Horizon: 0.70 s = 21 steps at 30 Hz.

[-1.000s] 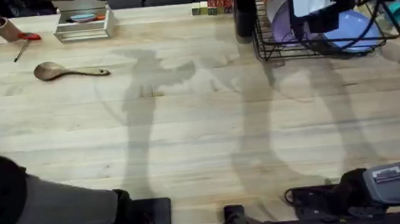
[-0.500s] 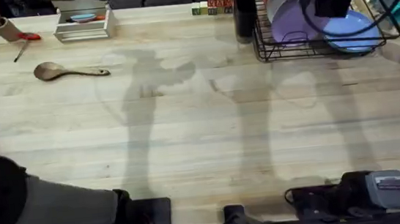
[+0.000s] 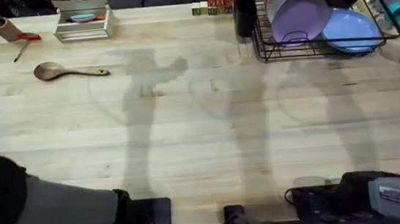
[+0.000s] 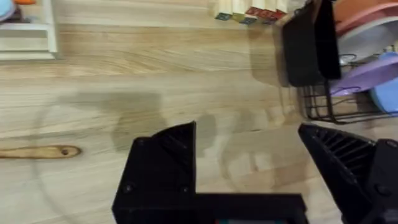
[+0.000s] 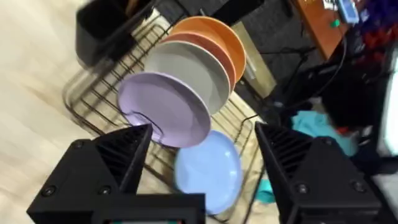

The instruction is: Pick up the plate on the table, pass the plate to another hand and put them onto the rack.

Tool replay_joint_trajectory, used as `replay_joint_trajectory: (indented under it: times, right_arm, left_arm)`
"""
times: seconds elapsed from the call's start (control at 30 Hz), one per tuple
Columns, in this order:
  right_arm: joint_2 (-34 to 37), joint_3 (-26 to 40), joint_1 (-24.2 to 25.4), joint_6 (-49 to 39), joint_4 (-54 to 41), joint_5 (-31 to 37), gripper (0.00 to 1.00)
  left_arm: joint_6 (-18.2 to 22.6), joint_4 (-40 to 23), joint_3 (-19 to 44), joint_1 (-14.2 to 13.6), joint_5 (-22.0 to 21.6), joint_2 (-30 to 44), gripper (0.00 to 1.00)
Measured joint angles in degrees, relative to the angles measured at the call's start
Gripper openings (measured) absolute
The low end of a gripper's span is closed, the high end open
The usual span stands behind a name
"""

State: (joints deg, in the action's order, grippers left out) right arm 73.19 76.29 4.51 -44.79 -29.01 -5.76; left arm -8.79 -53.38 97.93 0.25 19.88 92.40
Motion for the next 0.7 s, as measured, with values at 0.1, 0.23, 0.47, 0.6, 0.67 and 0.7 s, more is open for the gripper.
replay_joint_trajectory:
  times: [0.1, 0.23, 0.47, 0.6, 0.67, 0.7]
  right_arm:
    - [-2.88, 0.0, -0.16, 8.5, -0.67, -0.02, 0.996]
    - [-6.45, 0.0, -0.26, 21.84, -1.31, -0.02, 0.996]
    - [-9.86, 0.0, -0.26, 39.79, -6.12, -0.03, 0.995]
    - [-10.08, 0.0, -0.26, 46.63, -7.56, -0.03, 0.995]
    - [-10.08, 0.0, -0.26, 49.62, -7.54, -0.02, 0.995]
    - [-10.08, 0.0, -0.26, 51.03, -7.5, -0.03, 0.995]
  left_arm:
    - [0.0, 0.04, 0.0, 0.0, -2.09, 0.0, 0.994]
    - [0.71, 0.02, 0.0, 0.0, -4.0, 0.0, 0.993]
    - [1.38, -0.64, 0.0, 0.0, -8.15, -3.73, 0.994]
    - [1.5, -3.34, 0.0, 0.0, -9.67, -8.68, 0.994]
    - [1.5, -5.71, 0.02, 0.0, -10.0, -10.68, 0.994]
    - [1.53, -6.98, 0.02, 0.0, -10.15, -11.42, 0.994]
